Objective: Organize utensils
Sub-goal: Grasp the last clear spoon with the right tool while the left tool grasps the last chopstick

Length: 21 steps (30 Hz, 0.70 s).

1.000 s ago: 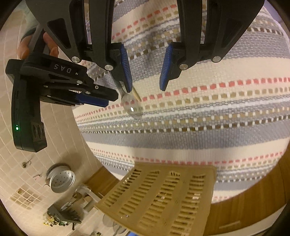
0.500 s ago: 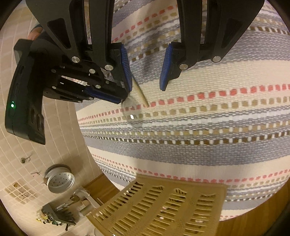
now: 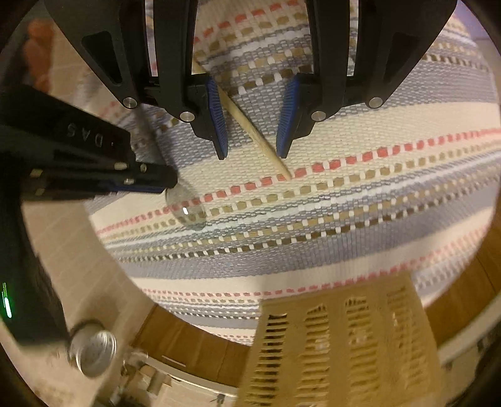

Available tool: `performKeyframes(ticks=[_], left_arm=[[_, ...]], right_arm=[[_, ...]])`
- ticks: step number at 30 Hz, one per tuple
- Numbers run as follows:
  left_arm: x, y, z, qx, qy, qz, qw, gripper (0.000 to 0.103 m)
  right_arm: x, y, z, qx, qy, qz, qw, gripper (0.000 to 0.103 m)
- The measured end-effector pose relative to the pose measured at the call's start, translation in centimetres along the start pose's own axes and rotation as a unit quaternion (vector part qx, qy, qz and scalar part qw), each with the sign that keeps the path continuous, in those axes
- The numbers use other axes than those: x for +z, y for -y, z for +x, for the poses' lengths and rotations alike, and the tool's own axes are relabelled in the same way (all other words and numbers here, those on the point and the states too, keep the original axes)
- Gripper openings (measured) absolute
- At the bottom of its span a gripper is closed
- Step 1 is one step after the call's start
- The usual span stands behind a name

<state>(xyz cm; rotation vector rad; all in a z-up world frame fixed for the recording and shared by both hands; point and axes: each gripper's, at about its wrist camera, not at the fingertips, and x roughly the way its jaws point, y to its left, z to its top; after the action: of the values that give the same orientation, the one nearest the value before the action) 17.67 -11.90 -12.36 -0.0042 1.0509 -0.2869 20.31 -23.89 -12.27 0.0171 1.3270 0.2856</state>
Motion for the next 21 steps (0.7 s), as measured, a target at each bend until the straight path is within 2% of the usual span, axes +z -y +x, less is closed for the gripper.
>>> performKeyframes(ticks=[1, 2, 4, 6, 11, 13, 15, 17, 18, 19, 21], left_arm=[[-0.2, 0.3, 0.0, 0.015, 0.005, 0.011, 0.9998, 0.009], [-0.4, 0.5, -0.2, 0.022, 0.012, 0.024, 0.9994, 0.009], [-0.5, 0.2, -0.3, 0.014, 0.011, 0.04, 0.9991, 0.007], [-0.2, -0.7, -0.7, -0.01, 0.005, 0.05, 0.9987, 0.0], [0.5, -3.8, -0.7, -0.08, -0.034, 0.078, 0.9932, 0.0], [0.8, -5.2, -0.7, -0.097, -0.043, 0.059, 0.9925, 0.0], [1.0, -6.6, -0.8, -0.14, -0.049, 0.017, 0.9888, 0.0], [0.8, -7.0, -0.8, -0.154, -0.051, -0.017, 0.9867, 0.008], [0.7, -6.9, -0.8, -0.157, -0.051, -0.024, 0.986, 0.023], [0.5, -6.5, -1.1, -0.158, -0.04, -0.03, 0.9862, 0.032], [0.0, -5.3, -1.6, -0.127, -0.023, -0.025, 0.9913, 0.034]], right_arm=[[0.1, -0.1, 0.1, -0.002, -0.001, -0.003, 1.0, 0.01], [0.1, -0.4, 0.2, -0.004, 0.0, -0.005, 1.0, 0.01], [0.3, -0.9, 0.4, -0.007, -0.002, -0.005, 1.0, 0.01], [0.5, -1.1, 0.5, -0.001, -0.005, 0.003, 1.0, 0.01], [0.0, -1.4, 0.6, 0.014, -0.007, 0.028, 0.999, 0.01], [0.1, -1.5, 0.7, 0.019, -0.007, 0.033, 0.999, 0.01], [0.0, -1.3, 0.6, 0.021, -0.006, 0.037, 0.999, 0.01], [-0.1, -1.0, 0.4, 0.024, -0.006, 0.042, 0.999, 0.01], [-0.2, -0.5, 0.2, 0.026, -0.006, 0.043, 0.999, 0.01], [-0.3, -0.3, 0.1, 0.027, -0.006, 0.044, 0.999, 0.01], [-0.6, 0.5, -0.4, 0.029, -0.005, 0.045, 0.999, 0.01]])
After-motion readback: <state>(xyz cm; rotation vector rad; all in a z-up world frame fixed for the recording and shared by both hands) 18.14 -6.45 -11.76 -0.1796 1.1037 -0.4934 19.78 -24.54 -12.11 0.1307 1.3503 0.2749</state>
